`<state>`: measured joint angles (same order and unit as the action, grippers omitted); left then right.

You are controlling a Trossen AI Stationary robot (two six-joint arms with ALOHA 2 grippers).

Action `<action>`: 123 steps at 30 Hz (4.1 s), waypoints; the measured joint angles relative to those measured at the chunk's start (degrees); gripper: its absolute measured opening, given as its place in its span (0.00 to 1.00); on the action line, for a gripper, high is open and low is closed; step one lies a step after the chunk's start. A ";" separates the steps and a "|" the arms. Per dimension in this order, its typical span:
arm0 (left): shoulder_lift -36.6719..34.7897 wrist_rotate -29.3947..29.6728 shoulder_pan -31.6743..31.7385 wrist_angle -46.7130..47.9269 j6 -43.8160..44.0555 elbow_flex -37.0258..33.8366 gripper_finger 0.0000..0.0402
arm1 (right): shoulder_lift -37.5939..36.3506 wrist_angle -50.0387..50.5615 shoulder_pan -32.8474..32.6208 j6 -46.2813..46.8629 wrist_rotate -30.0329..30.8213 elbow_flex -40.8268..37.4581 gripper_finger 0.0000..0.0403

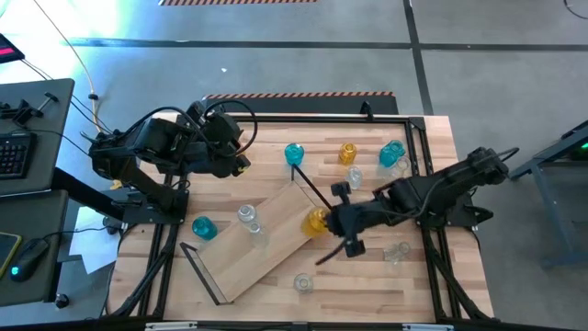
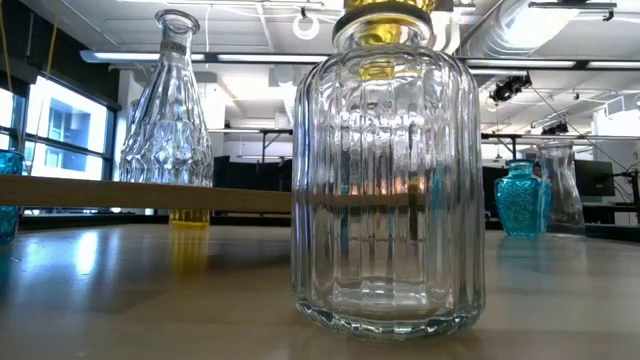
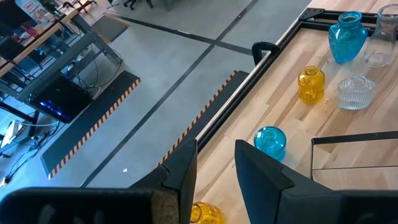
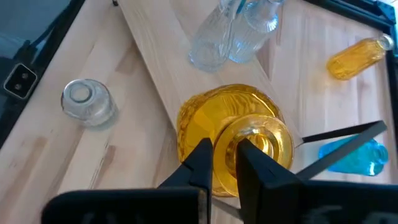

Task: Sort vases onto shelf
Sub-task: Put the yellow vase on the shelf

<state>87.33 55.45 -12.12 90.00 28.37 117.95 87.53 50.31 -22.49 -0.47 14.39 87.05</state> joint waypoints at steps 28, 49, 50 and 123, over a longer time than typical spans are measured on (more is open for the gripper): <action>-0.02 -1.28 0.02 0.01 0.06 0.00 0.25 | 18.63 2.11 3.88 -12.83 -11.67 16.35 0.05; -0.01 -1.37 -1.27 0.02 -0.03 -0.02 0.25 | 35.97 17.03 6.75 -19.02 -3.91 34.01 0.05; -0.02 -1.37 -1.46 0.02 -0.02 -0.02 0.25 | 36.29 17.41 7.08 -19.45 -3.28 34.01 0.05; -0.02 -3.44 -3.78 0.02 -0.03 -0.02 0.25 | 36.78 16.87 22.32 -28.48 -8.30 33.97 0.29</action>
<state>87.31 52.01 -15.90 90.02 28.34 117.93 124.31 67.18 -0.16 -28.95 6.09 121.01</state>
